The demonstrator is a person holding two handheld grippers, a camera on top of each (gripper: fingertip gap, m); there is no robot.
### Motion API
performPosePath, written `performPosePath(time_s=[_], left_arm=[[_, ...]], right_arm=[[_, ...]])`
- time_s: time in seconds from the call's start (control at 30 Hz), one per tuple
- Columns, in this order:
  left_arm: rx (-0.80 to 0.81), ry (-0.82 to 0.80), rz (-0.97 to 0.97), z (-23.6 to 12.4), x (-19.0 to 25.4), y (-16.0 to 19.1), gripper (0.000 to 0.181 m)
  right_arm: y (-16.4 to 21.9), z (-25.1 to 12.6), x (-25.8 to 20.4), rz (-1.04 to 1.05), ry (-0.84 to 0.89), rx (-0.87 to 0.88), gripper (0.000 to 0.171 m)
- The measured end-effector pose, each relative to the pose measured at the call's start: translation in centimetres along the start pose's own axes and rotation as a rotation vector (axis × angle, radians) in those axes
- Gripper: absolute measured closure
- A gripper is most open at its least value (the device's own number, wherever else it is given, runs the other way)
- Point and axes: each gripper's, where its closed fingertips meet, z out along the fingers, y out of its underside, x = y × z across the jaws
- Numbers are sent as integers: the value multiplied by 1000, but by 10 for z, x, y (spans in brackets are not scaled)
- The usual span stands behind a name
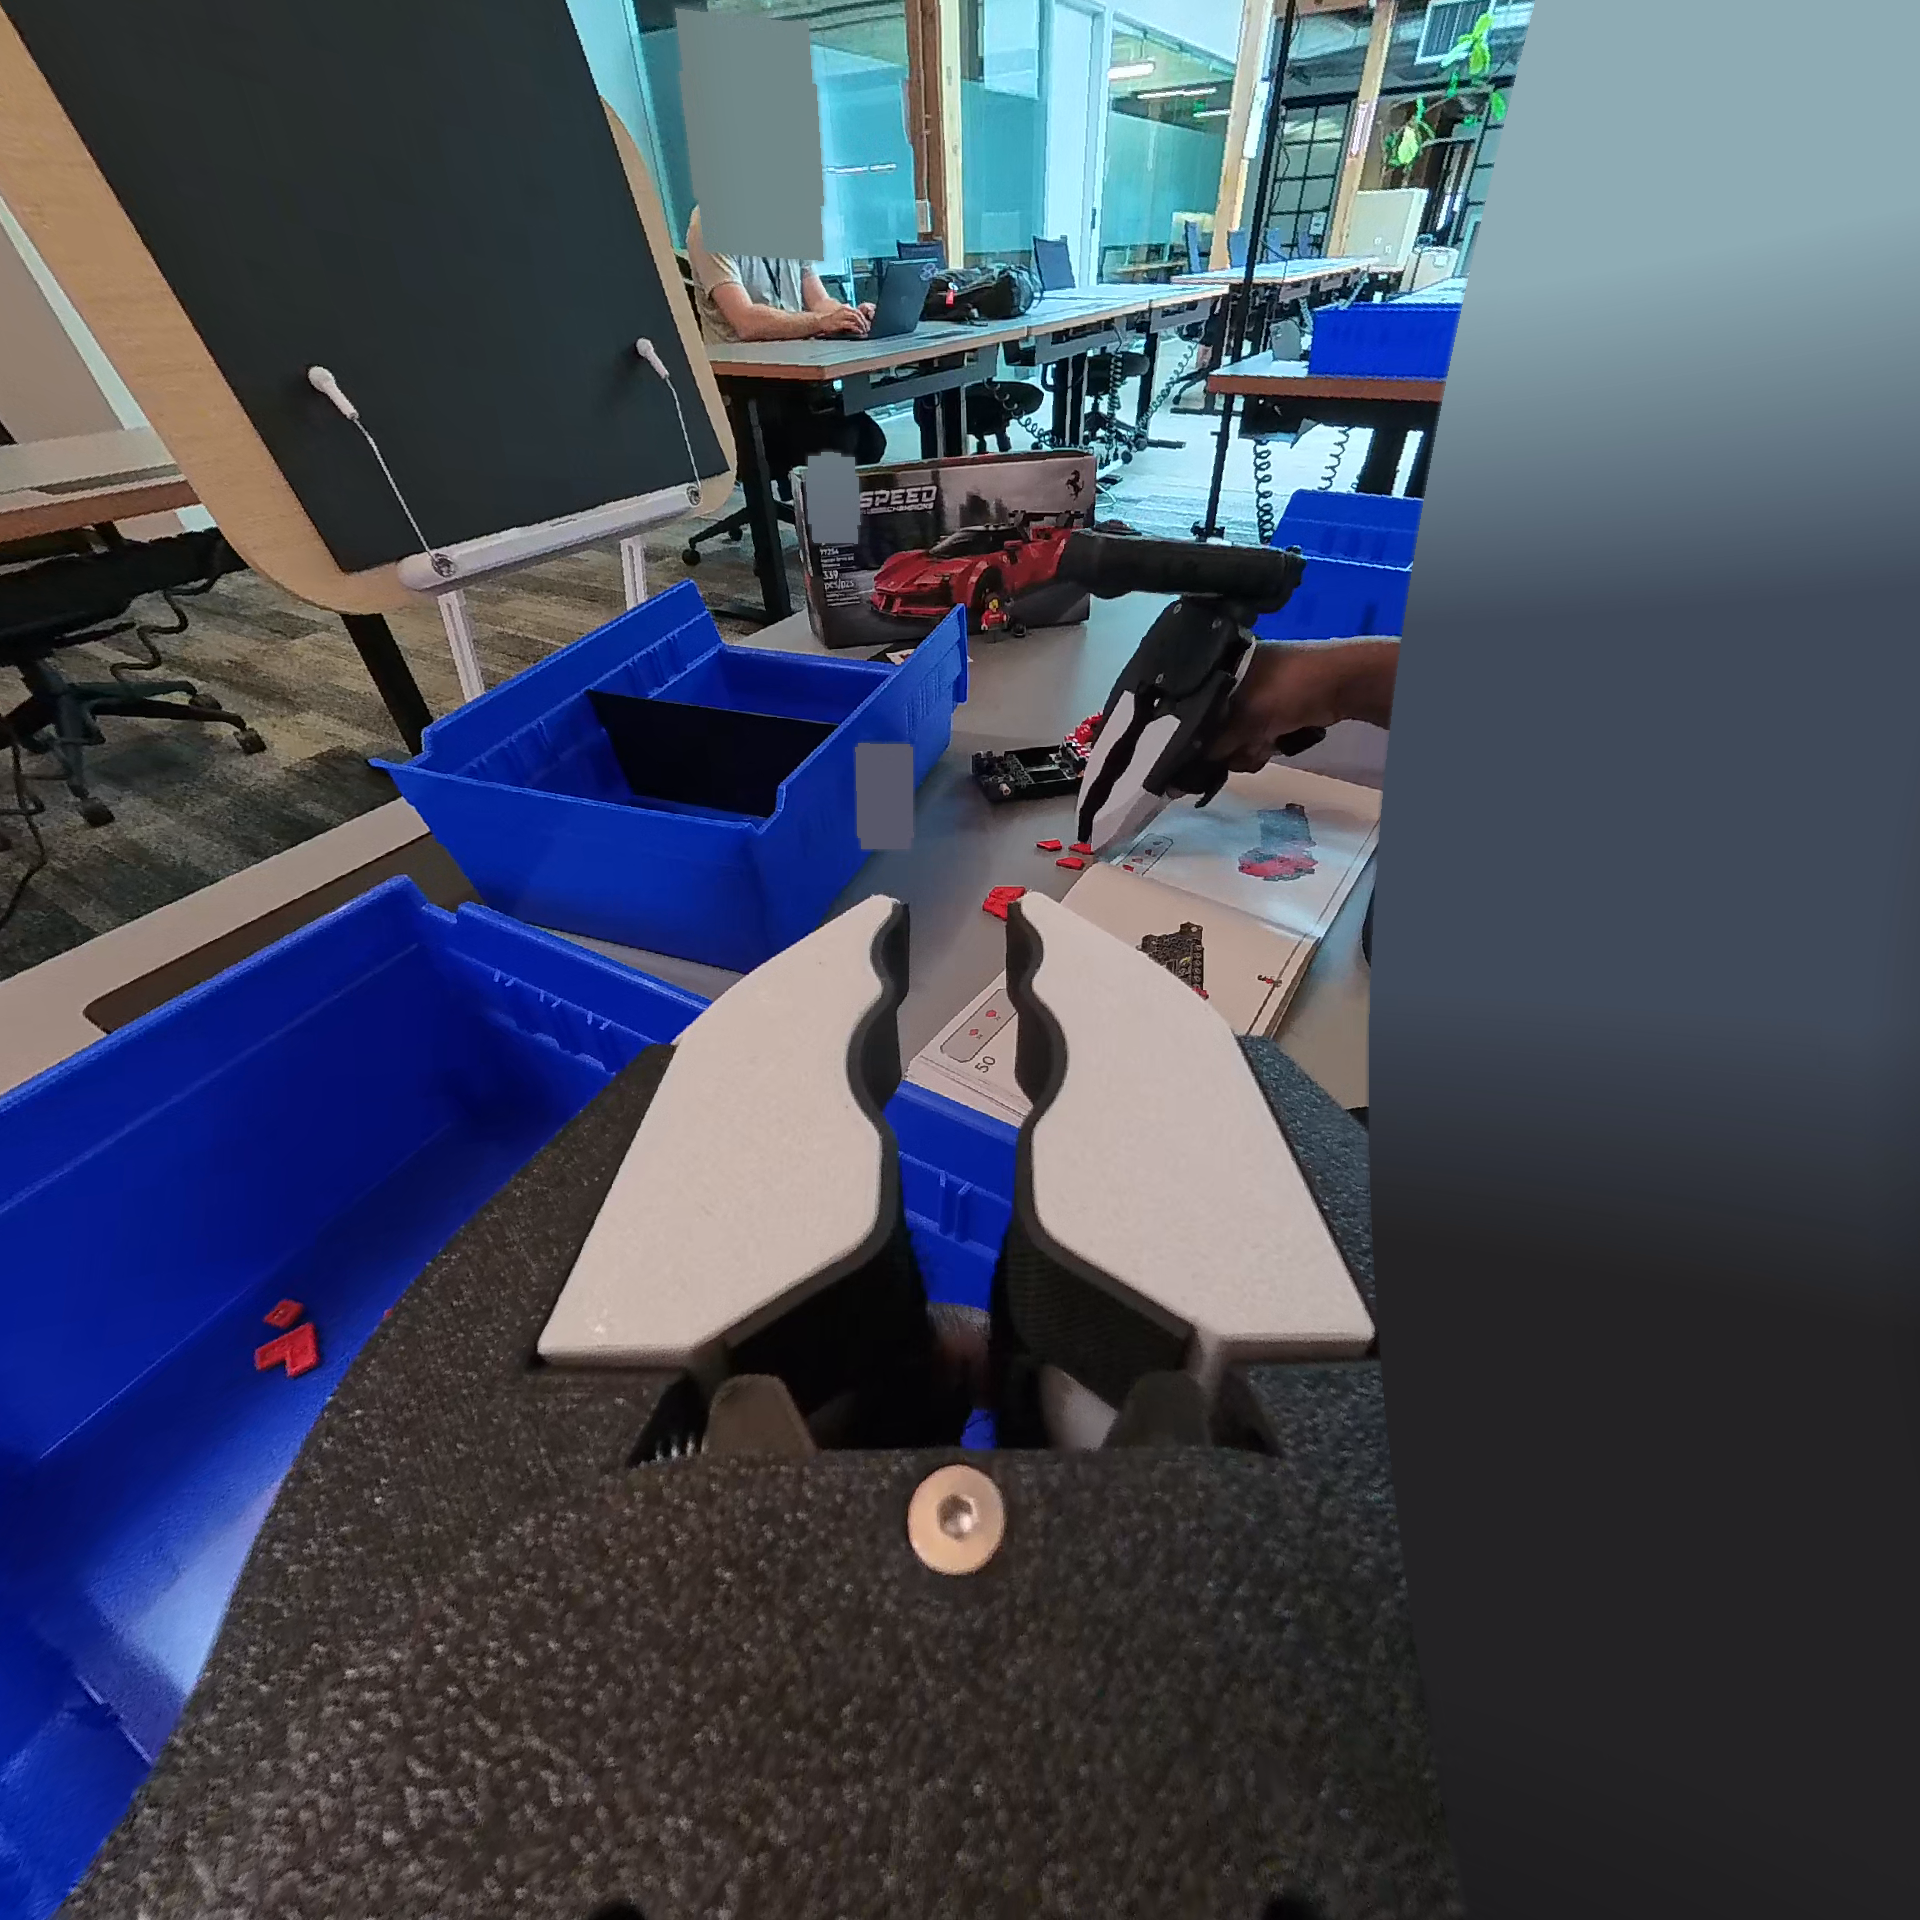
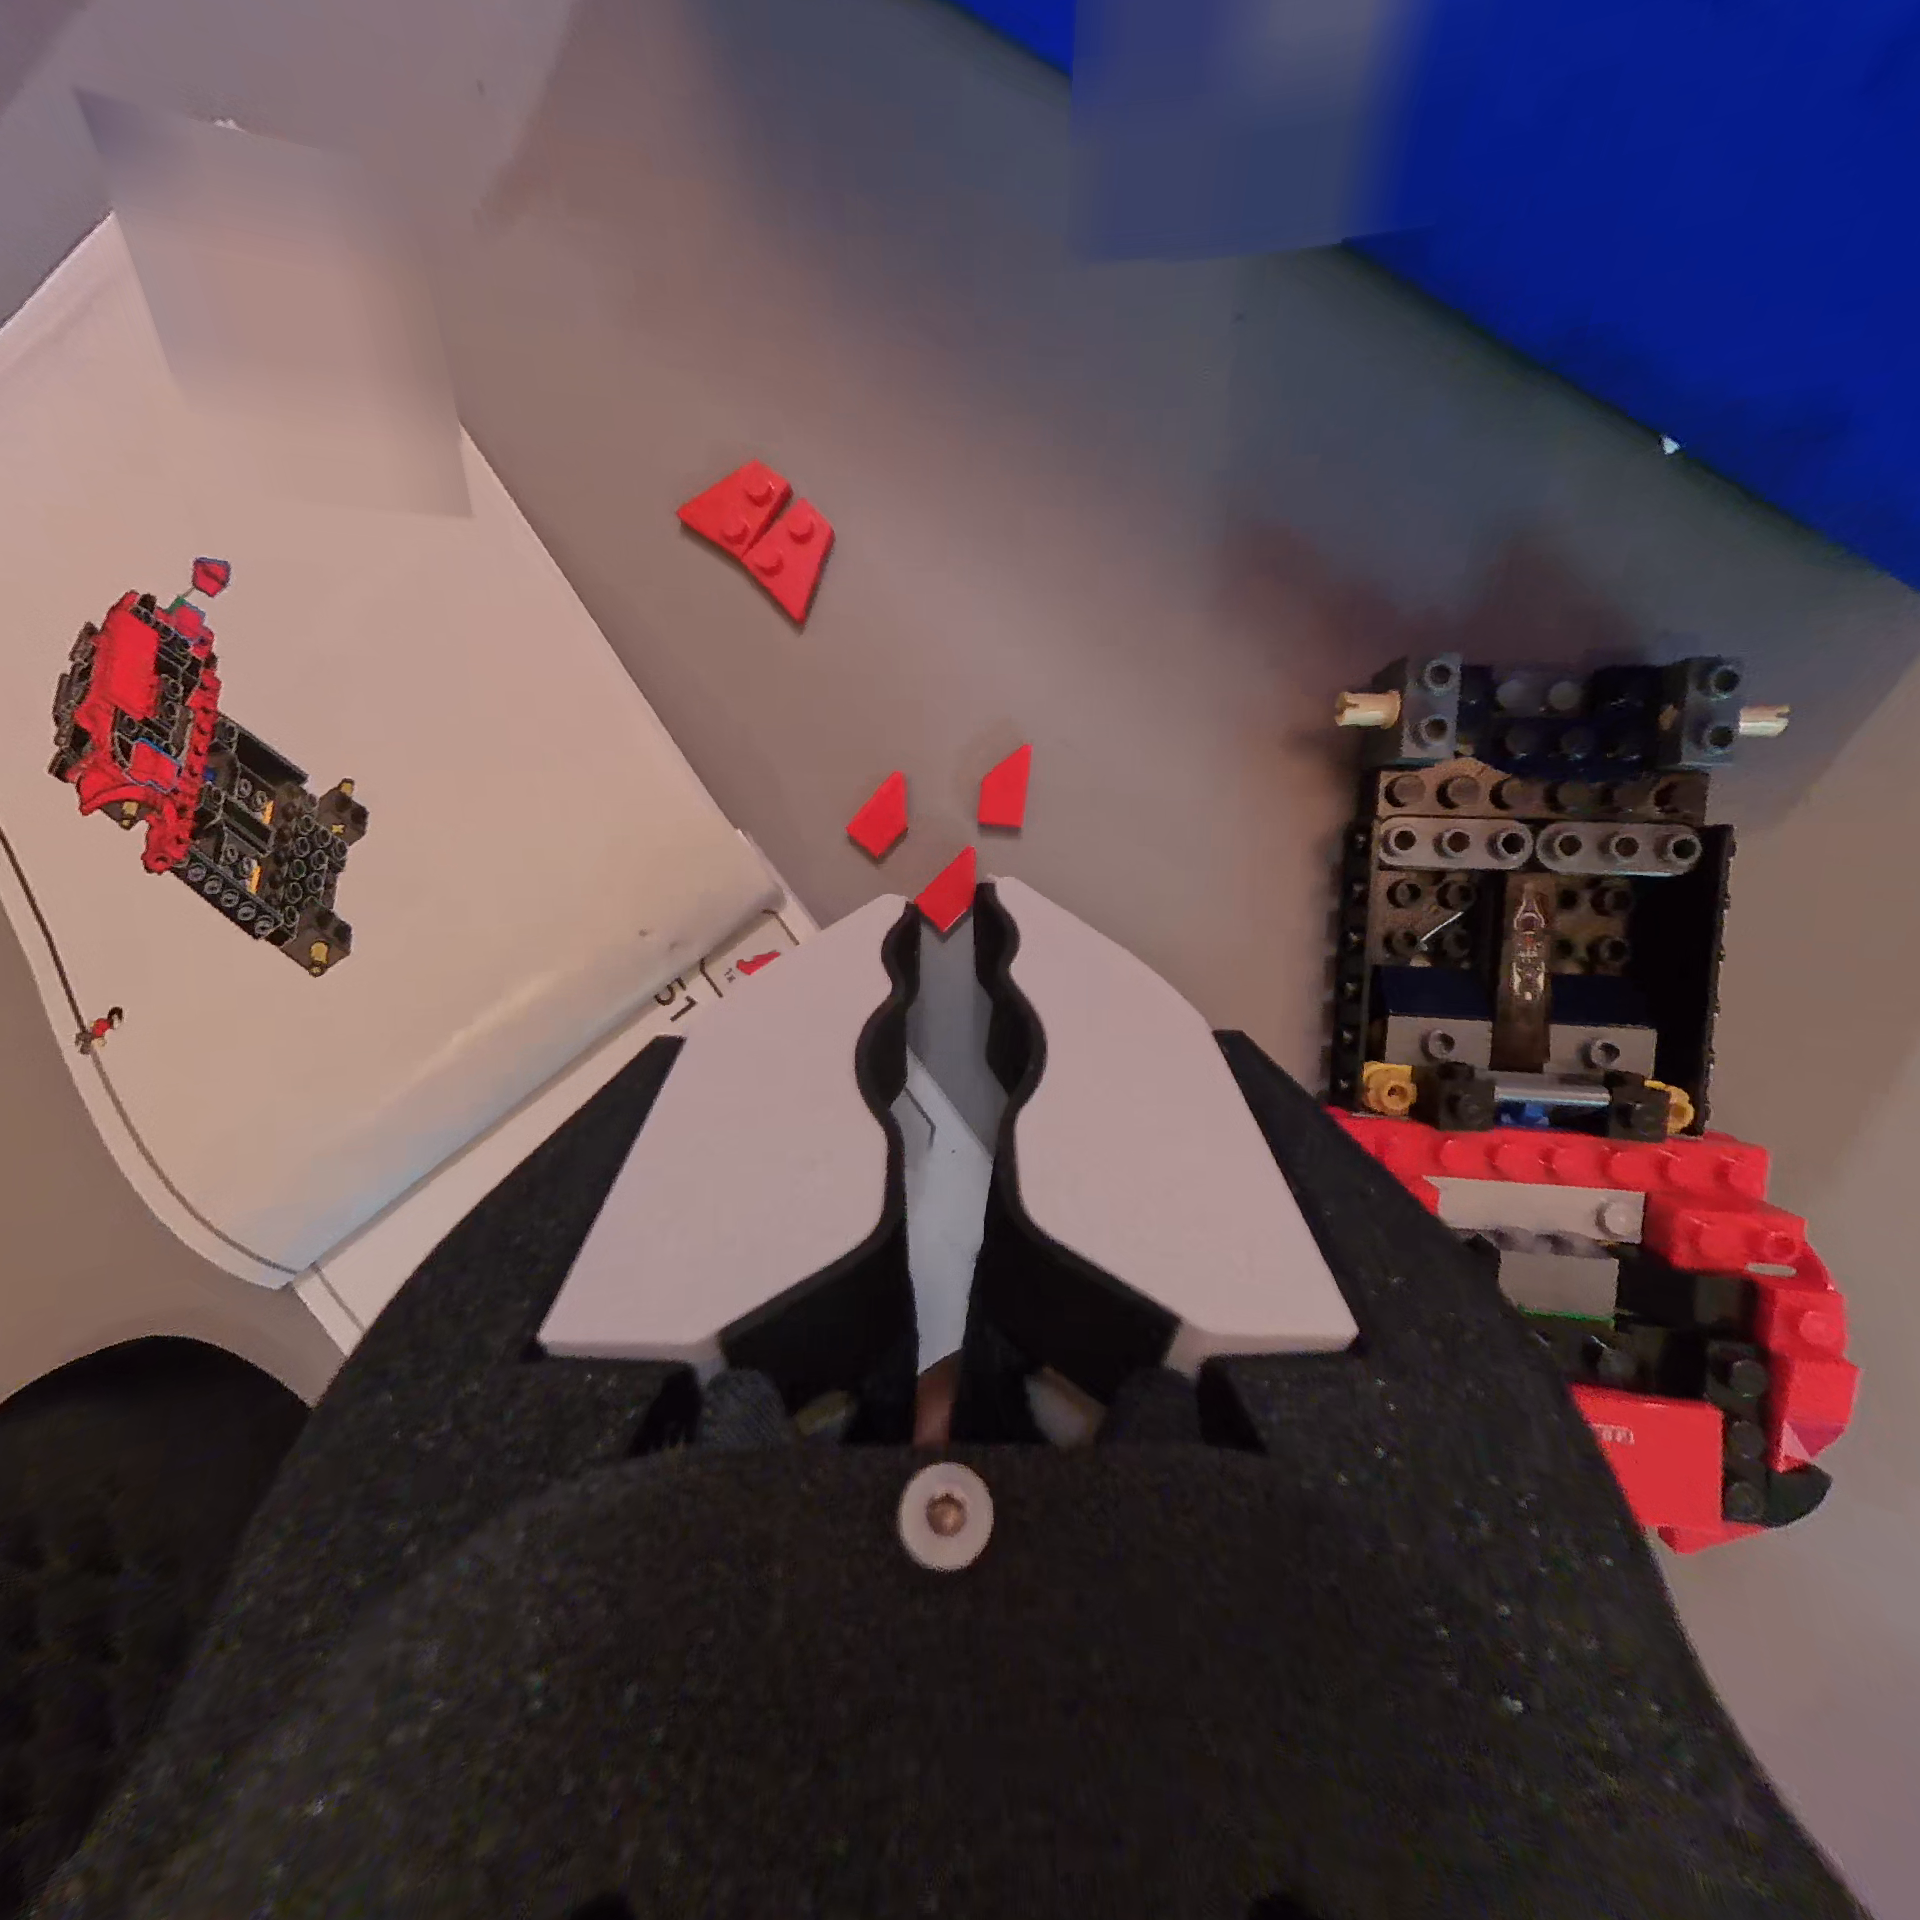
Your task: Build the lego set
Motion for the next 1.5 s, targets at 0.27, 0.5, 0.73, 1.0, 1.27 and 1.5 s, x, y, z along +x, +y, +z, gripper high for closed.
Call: performPosePath(time_s=[0.27, 0.5, 0.73, 1.0, 1.27, 1.5], left_arm=[[-2, 1, 2, 1, 0, 0, 164], [-3, 0, 2, 1, 0, 0, 164], [-3, -1, 4, 1, 1, 0, 164], [-3, -4, 1, 0, 0, 0, 164], [-2, -5, 0, 0, -1, 0, 164], [-4, -3, 2, 1, 0, 0, 164]], right_arm=[[-2, -8, 3, 14, 5, 28, 161], [-7, -10, 7, 14, 28, 67, 161], [-21, 1, 12, 20, 31, 98, 161], [-20, 11, 14, 35, 24, 43, 163], [-1, -1, 22, 224, 65, 26, 163], [5, -8, 18, 375, 36, 79, 161]])
